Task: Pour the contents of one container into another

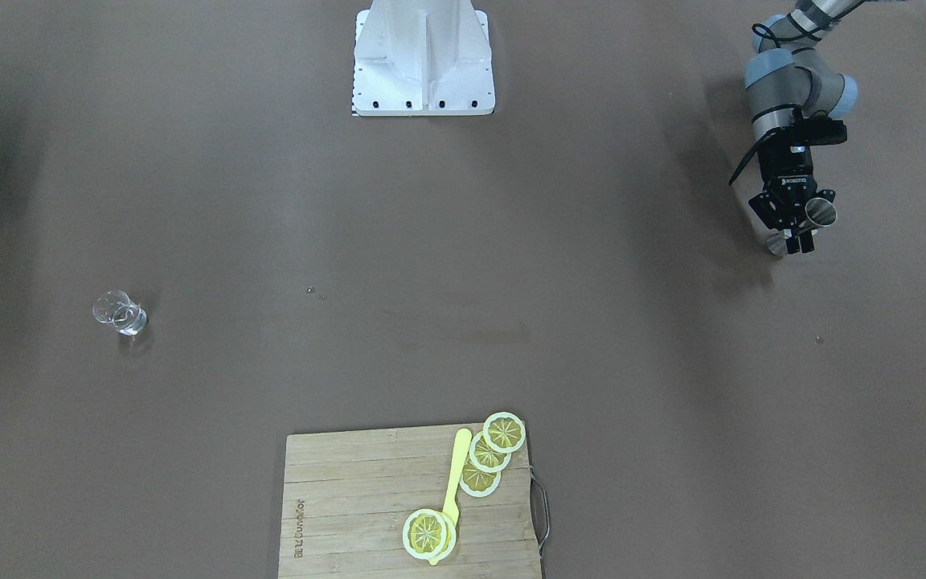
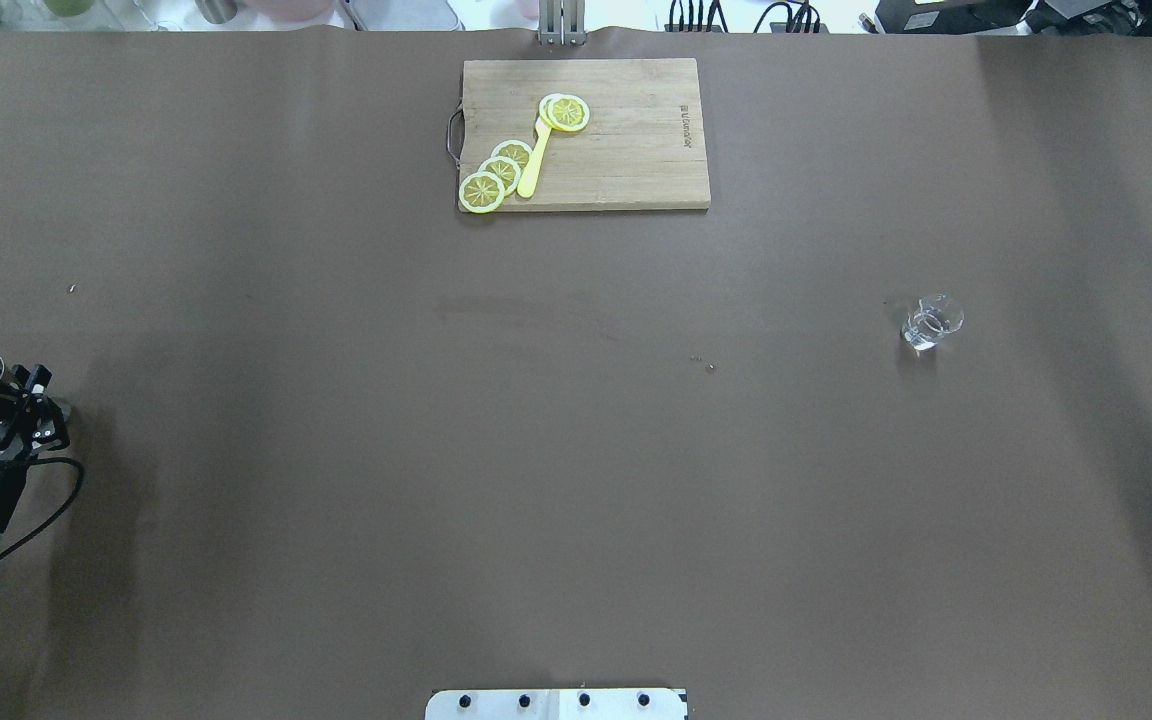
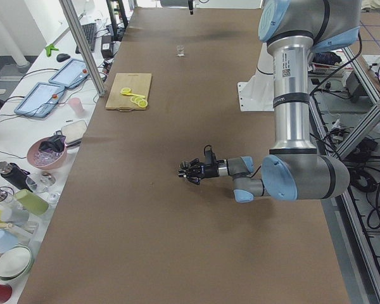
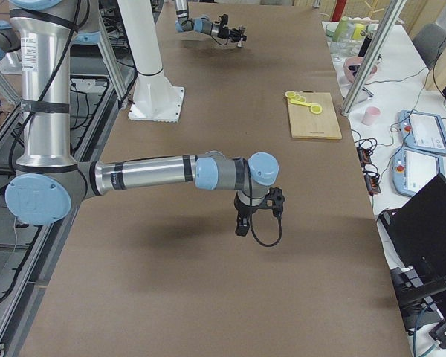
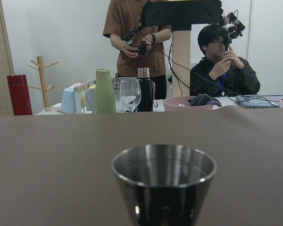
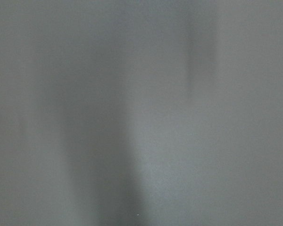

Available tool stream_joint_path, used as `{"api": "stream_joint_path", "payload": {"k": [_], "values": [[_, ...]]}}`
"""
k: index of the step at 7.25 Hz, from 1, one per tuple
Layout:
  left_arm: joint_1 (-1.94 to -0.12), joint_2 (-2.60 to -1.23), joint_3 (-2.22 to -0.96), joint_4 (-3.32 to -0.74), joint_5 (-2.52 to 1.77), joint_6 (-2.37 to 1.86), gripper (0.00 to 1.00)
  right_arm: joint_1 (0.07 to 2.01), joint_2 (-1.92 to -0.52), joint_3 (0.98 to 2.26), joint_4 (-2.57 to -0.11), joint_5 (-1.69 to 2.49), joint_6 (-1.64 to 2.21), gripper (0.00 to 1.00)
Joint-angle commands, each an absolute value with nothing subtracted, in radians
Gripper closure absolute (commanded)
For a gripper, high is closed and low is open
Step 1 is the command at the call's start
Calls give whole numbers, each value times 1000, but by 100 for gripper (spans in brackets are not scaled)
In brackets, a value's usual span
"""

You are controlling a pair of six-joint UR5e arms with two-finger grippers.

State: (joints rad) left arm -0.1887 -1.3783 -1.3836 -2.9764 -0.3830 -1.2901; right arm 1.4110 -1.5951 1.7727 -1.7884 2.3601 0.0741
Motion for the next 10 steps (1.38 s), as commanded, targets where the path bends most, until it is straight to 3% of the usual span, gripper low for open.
{"api": "stream_joint_path", "payload": {"k": [1, 2, 8, 9, 10], "values": [[-189, -1387, -1382, -2976, -385, -1290, 79, 1391, -1534, 1805, -1865, 2271, -22, 0], [-189, -1387, -1382, -2976, -385, -1290, 74, 1373, -1501, 1801, -1864, 2241, -25, 0], [-189, -1422, -1382, -2968, -388, -1282, 72, 1371, -1468, 1815, -1861, 2252, -23, 0], [-189, -1420, -1382, -2968, -388, -1282, 57, 1371, -1468, 1815, -1861, 2253, -23, 0], [-189, -1420, -1382, -2968, -388, -1282, 33, 1371, -1468, 1815, -1861, 2253, -23, 0]]}}
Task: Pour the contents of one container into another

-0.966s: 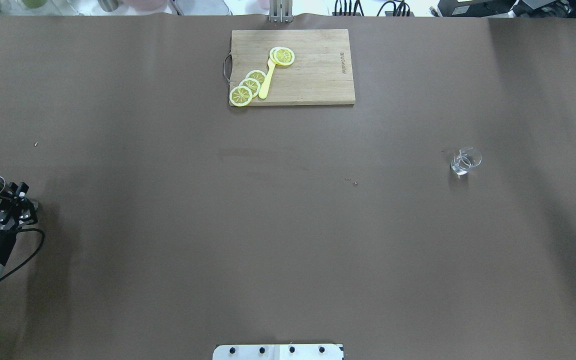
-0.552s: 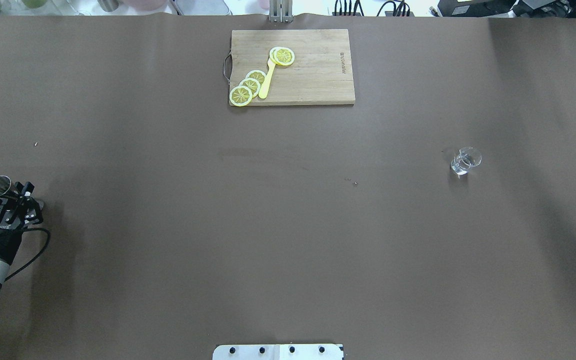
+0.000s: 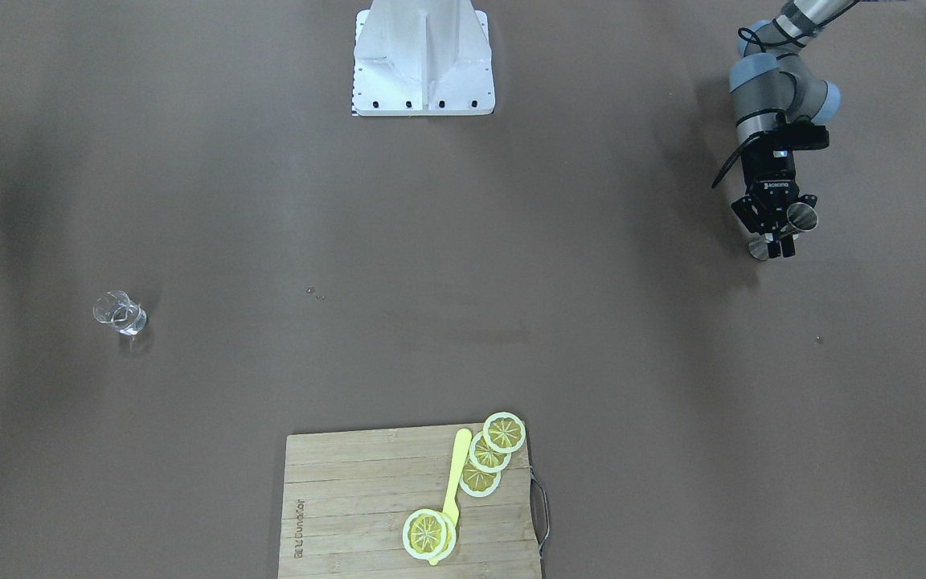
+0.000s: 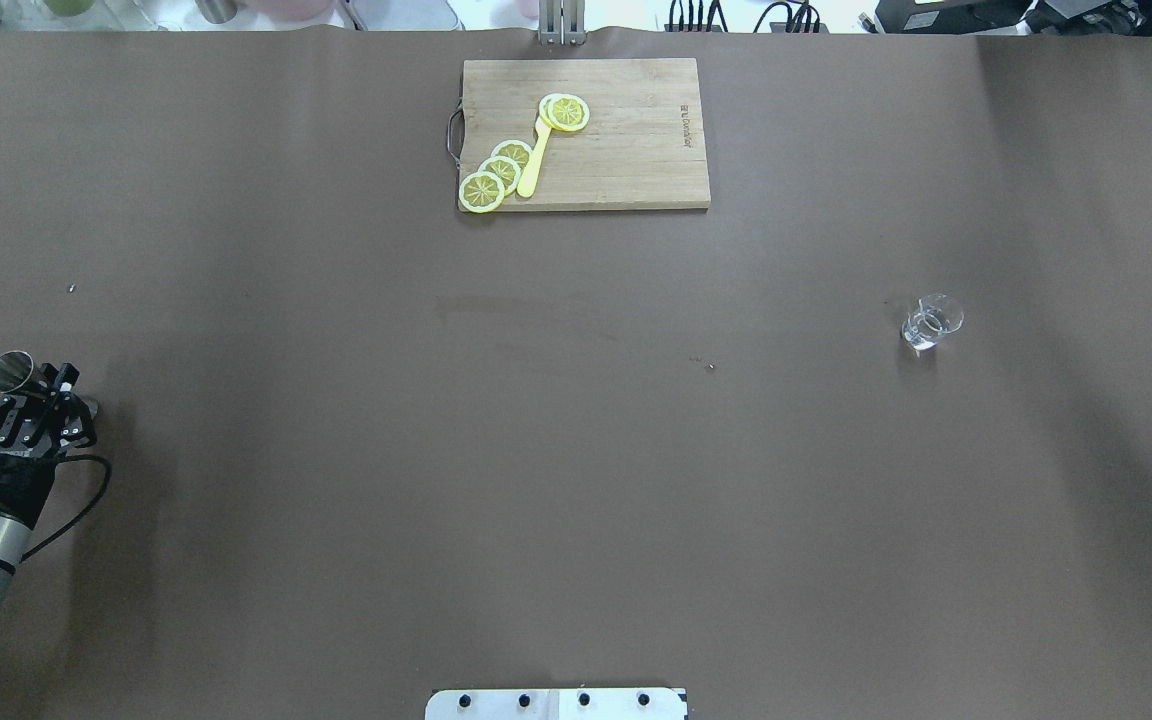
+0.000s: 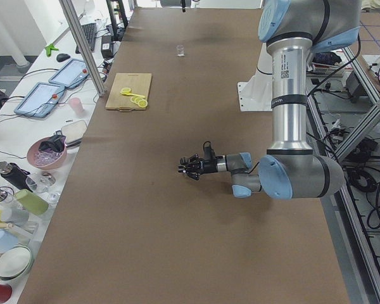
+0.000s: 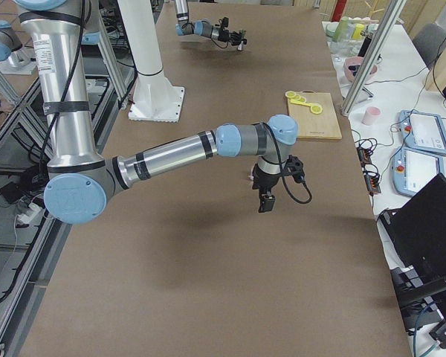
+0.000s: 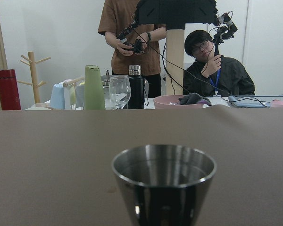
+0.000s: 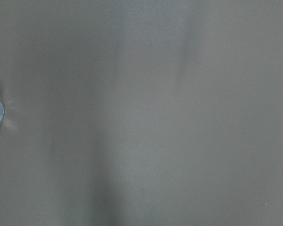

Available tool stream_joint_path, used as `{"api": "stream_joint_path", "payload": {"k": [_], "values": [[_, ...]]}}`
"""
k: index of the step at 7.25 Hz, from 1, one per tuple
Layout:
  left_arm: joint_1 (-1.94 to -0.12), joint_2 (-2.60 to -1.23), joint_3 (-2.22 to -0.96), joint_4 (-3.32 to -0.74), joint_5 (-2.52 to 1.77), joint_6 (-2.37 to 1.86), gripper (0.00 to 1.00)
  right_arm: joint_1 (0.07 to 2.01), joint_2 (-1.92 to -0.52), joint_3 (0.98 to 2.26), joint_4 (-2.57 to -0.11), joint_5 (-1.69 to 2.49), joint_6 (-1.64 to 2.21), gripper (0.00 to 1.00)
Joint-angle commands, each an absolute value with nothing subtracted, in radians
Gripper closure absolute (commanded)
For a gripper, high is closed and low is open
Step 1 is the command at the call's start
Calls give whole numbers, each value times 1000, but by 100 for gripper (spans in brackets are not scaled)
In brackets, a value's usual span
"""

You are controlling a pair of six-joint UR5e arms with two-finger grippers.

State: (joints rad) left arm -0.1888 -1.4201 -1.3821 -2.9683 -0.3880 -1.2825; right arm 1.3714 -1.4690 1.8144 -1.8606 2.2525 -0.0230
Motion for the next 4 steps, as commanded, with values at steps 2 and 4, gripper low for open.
{"api": "stream_joint_path", "payload": {"k": [2, 4], "values": [[-189, -1420, -1384, -2967, -388, -1279, 3, 1371, -1462, 1815, -1859, 2255, -23, 0], [-189, -1420, -1384, -2967, -388, -1273, 3, 1371, -1463, 1821, -1861, 2269, -23, 0]]}}
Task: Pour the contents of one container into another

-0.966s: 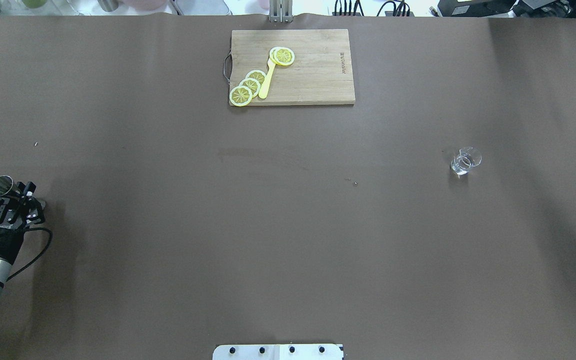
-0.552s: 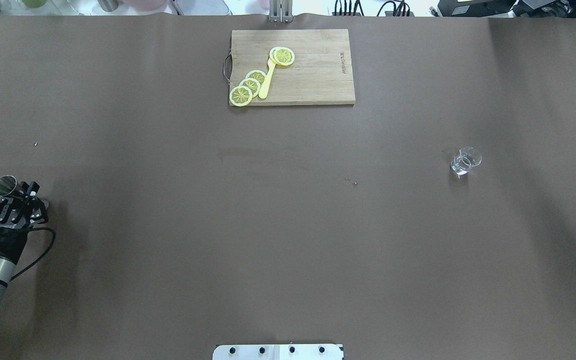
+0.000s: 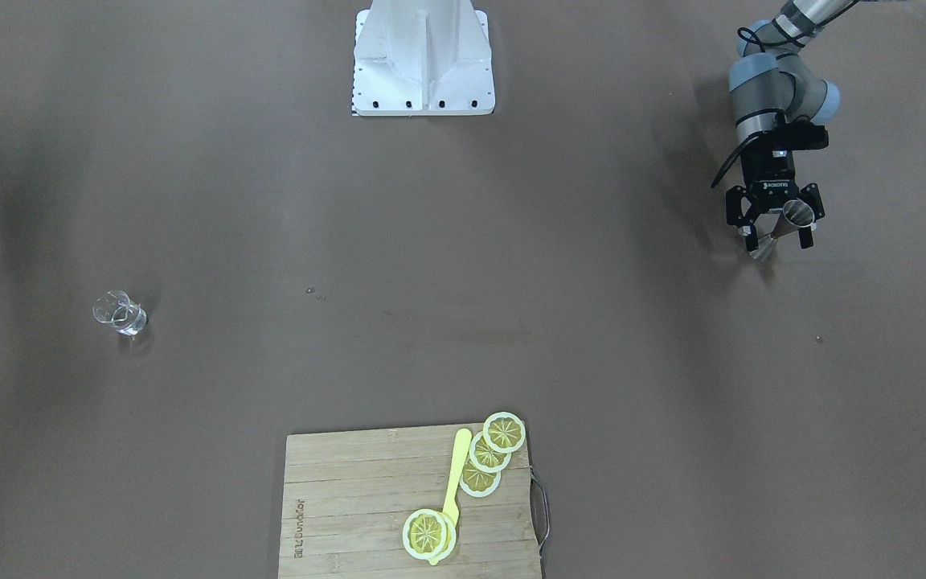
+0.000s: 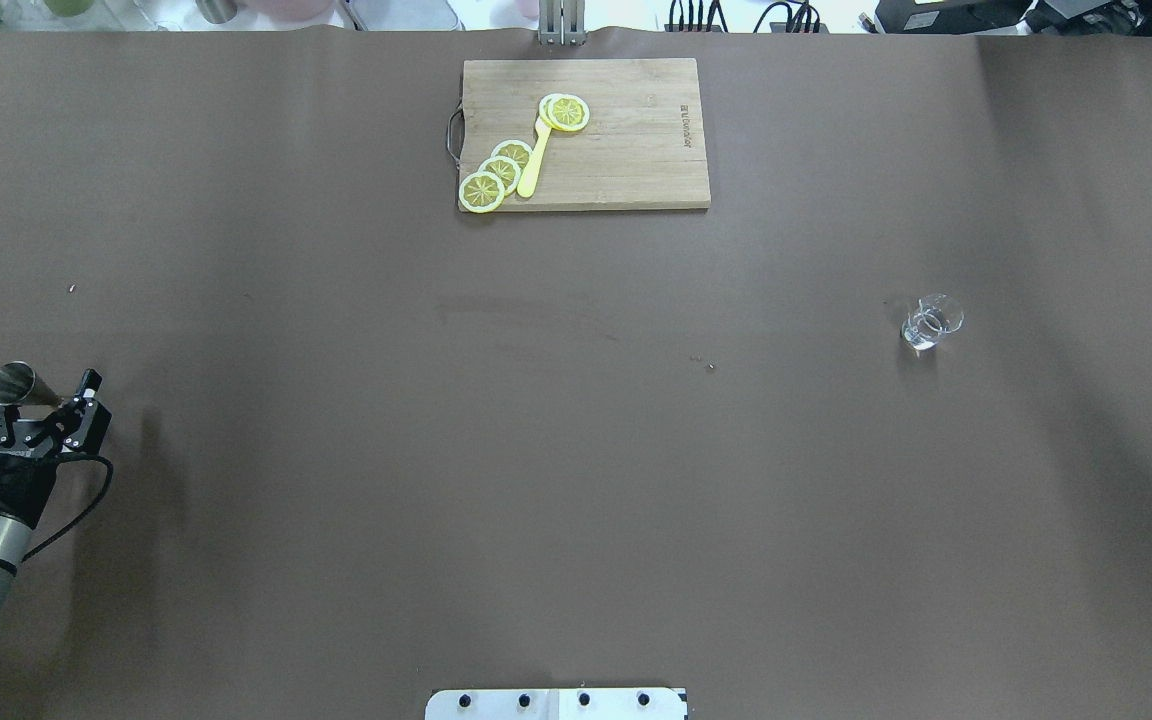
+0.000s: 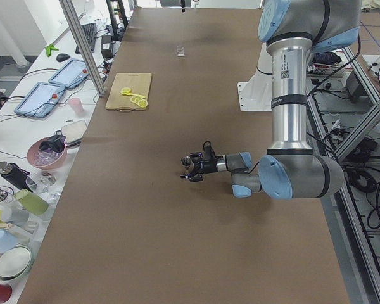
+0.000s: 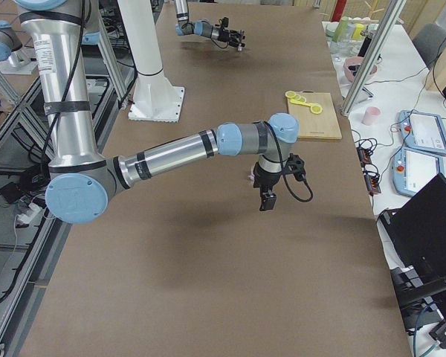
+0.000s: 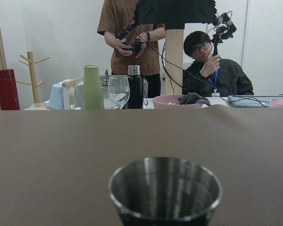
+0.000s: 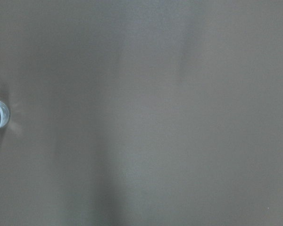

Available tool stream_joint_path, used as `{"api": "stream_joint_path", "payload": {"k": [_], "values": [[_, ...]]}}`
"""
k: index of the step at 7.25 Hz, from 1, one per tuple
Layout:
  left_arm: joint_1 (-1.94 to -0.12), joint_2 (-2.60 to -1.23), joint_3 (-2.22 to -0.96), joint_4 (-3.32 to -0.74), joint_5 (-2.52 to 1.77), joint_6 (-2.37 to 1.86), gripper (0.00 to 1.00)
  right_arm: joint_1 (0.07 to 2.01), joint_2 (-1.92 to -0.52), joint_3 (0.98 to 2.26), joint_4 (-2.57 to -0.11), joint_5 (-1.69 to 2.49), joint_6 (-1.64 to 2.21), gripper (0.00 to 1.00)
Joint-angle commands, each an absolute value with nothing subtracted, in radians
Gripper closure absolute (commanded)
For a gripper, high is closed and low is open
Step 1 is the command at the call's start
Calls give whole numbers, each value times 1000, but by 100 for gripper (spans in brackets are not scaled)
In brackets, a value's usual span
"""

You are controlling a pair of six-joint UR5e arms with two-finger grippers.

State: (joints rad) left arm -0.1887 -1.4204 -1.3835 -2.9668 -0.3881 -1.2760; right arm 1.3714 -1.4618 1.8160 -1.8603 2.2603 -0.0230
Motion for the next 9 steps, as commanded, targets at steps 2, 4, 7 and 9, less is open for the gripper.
{"api": "stream_joint_path", "payload": {"k": [2, 4, 7, 9], "values": [[-189, -1420, -1387, -2967, -388, -1273, 3, 1371, -1459, 1825, -1861, 2276, -23, 0], [-189, -1417, -1408, -2968, -388, -1238, 3, 1370, -1456, 1839, -1861, 2321, -25, 0], [-189, -1350, -1500, -2980, -393, -1166, 3, 1353, -1462, 1839, -1859, 2316, -23, 0], [-189, -1281, -1590, -2981, -408, -1164, 3, 1351, -1460, 1847, -1861, 2321, -20, 0]]}}
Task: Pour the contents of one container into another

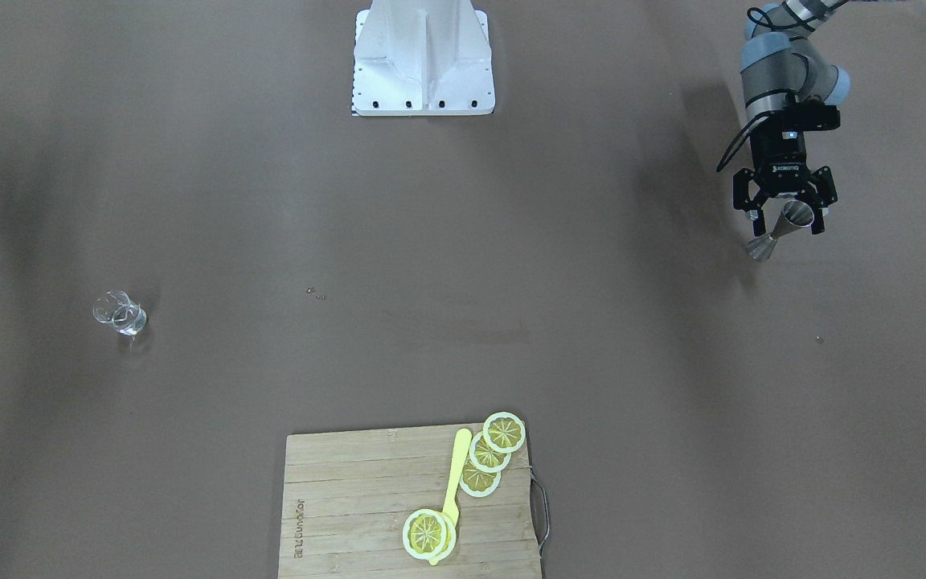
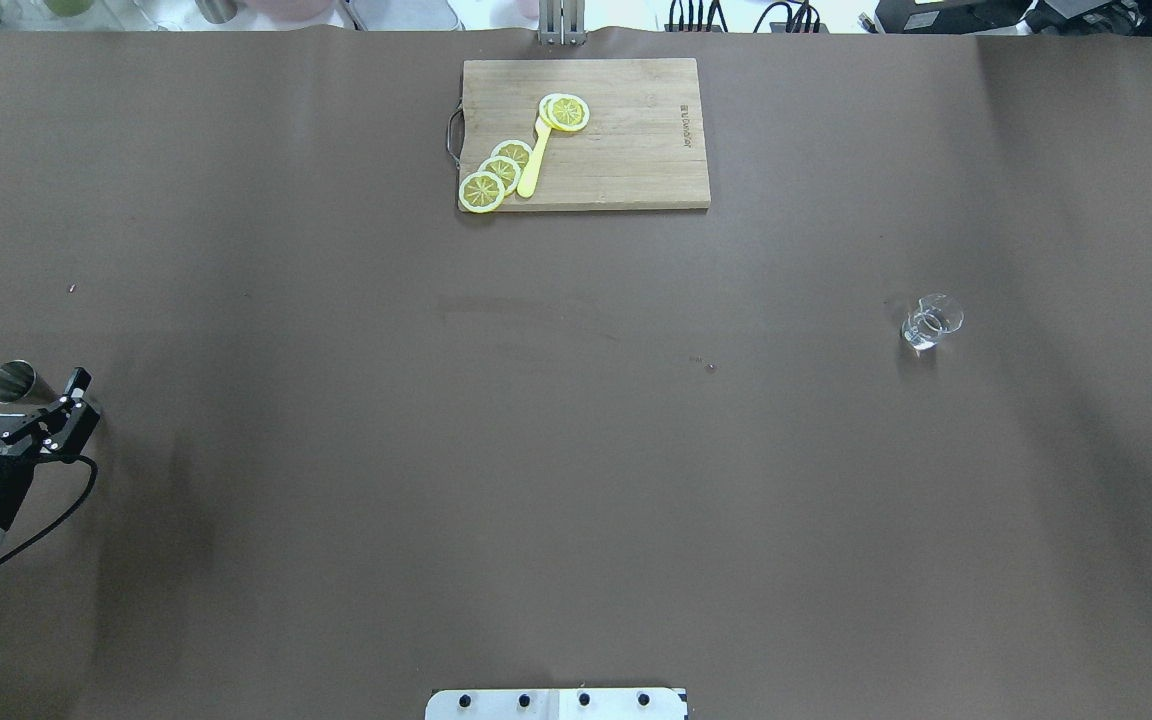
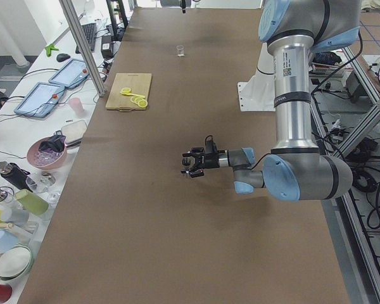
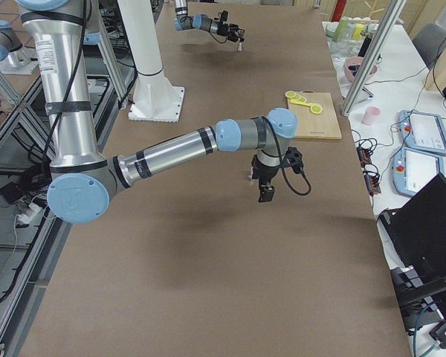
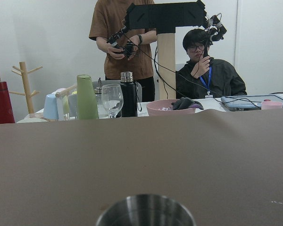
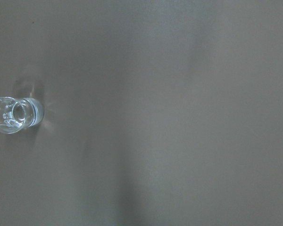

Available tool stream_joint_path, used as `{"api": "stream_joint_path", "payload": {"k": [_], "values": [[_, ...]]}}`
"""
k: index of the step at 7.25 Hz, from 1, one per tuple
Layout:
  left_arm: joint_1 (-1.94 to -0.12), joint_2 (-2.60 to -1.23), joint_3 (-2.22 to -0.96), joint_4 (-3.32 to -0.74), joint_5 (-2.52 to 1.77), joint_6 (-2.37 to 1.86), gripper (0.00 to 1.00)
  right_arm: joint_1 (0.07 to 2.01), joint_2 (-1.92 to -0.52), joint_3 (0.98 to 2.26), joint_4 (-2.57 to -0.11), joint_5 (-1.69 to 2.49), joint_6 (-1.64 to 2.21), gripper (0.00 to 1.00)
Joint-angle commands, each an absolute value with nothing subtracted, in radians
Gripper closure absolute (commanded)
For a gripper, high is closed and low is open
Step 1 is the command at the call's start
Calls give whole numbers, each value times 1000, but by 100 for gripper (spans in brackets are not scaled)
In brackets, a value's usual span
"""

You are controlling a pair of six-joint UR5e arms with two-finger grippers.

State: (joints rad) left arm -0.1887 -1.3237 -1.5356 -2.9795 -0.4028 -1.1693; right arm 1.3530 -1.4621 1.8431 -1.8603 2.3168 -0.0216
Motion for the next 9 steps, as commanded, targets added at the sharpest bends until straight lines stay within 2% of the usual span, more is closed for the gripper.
{"api": "stream_joint_path", "payload": {"k": [1, 5, 9], "values": [[-189, -1243, -1648, -2982, -422, -1145, 3, 1351, -1460, 1844, -1861, 2321, -20, 0], [-190, -1114, -1908, -2979, -472, -970, 3, 1351, -1460, 1842, -1861, 2318, -21, 0], [-257, -1164, -2046, -2967, -605, -705, 3, 1350, -1463, 1841, -1861, 2315, -23, 0]]}}
